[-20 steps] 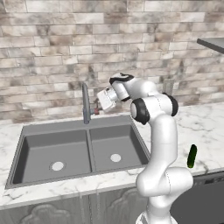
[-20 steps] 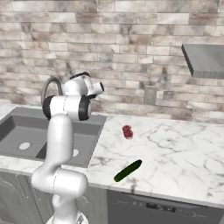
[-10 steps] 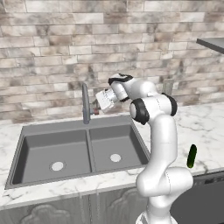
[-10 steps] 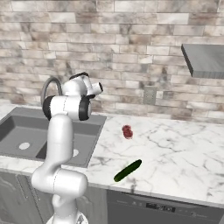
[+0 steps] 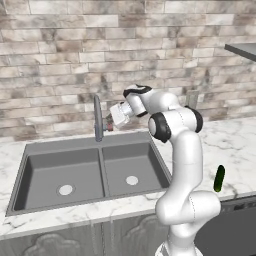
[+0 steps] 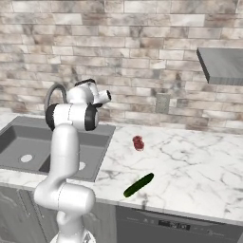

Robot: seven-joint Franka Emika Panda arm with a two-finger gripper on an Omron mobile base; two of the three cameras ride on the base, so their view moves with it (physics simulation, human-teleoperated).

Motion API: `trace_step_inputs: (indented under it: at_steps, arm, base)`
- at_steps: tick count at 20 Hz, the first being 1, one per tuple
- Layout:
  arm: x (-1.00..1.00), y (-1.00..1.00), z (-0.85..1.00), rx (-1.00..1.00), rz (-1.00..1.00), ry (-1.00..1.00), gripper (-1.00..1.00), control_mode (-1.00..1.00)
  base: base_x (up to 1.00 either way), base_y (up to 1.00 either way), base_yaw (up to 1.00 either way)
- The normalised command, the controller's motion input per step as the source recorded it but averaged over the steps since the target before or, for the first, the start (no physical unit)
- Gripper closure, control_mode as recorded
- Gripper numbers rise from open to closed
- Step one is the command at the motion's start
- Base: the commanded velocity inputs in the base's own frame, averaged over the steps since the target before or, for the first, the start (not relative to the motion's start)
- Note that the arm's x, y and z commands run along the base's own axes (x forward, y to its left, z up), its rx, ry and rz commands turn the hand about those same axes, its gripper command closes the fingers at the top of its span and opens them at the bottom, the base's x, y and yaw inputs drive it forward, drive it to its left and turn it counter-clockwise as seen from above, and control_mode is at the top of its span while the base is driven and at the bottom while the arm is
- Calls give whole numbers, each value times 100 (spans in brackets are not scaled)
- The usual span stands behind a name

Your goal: Turn on the sink faucet. Then move the cucumber from the counter to the sink. Turn off the sink. Move the vegetable from the sink to the pot next to the stove. Finally move the pot to the rear left burner.

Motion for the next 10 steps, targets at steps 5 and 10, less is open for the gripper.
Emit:
trace_step_inputs:
  at_steps: [5,10]
  arm:
    - [0,-8,-28,0,-24,0,100,-100]
    - [1,-12,-31,0,-25,0,100,-100]
  base:
    - [0,0,0]
    - [0,0,0]
